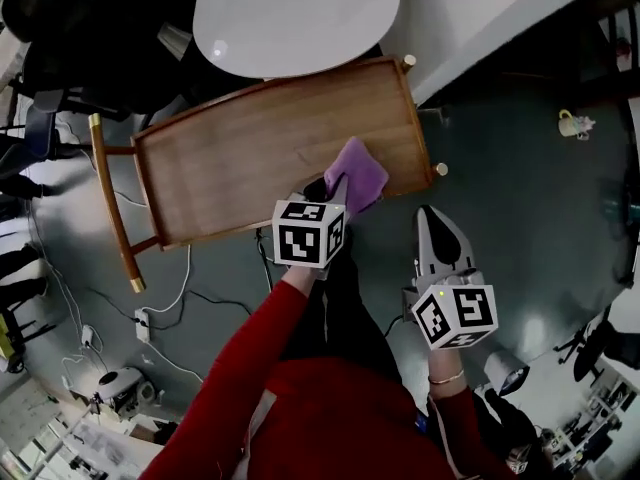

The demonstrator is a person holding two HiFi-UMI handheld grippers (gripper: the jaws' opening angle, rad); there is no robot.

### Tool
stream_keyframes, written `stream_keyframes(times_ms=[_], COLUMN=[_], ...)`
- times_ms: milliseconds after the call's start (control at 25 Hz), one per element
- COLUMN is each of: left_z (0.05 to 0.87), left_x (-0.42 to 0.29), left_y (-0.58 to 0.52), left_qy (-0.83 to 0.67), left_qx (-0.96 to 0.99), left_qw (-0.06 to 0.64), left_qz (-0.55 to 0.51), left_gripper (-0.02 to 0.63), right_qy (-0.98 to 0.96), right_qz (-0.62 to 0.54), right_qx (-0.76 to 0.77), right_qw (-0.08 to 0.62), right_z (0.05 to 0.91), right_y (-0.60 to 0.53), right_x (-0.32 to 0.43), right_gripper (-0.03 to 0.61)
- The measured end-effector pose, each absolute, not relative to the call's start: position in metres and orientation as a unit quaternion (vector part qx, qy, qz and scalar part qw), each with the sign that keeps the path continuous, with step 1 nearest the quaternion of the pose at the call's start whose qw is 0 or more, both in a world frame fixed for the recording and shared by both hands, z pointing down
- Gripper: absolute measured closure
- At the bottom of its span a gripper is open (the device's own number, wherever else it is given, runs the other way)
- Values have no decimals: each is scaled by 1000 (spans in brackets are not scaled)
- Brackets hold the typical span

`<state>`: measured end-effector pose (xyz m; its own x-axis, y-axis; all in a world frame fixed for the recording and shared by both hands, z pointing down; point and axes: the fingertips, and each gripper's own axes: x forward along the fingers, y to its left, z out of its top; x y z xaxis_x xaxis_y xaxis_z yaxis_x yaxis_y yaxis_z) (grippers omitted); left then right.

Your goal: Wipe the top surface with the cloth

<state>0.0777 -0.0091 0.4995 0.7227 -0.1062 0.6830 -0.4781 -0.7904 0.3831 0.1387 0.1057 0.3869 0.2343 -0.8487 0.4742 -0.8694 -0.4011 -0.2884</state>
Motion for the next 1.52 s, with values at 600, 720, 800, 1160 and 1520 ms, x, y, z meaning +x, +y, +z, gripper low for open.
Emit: stream_keyframes(times_ms=[600, 720, 800, 1160, 1520], left_z=[521, 516, 514, 506, 392], left_x=[-245, -279, -289, -290, -219], left_y=[-107, -109, -108, -106, -224], left_qy=[-517, -552, -566, -570, -561], left_qx=[739, 716, 707, 713, 788], left_qw=[265, 249, 238, 223, 104], left_qz=[341, 347, 352, 343, 232], left_gripper=[563, 563, 563, 563, 563], right_qy=[-730, -742, -746, -757, -752], right_qz=[283, 279, 278, 274, 254], right_qx=[618, 605, 599, 586, 603], right_qw=[74, 80, 82, 93, 79], right_z=[396, 396, 395, 399, 386], right_y=[-12, -21, -24, -39, -58], right_x=[36, 26, 22, 7, 13], right_gripper=[568, 566, 566, 568, 568])
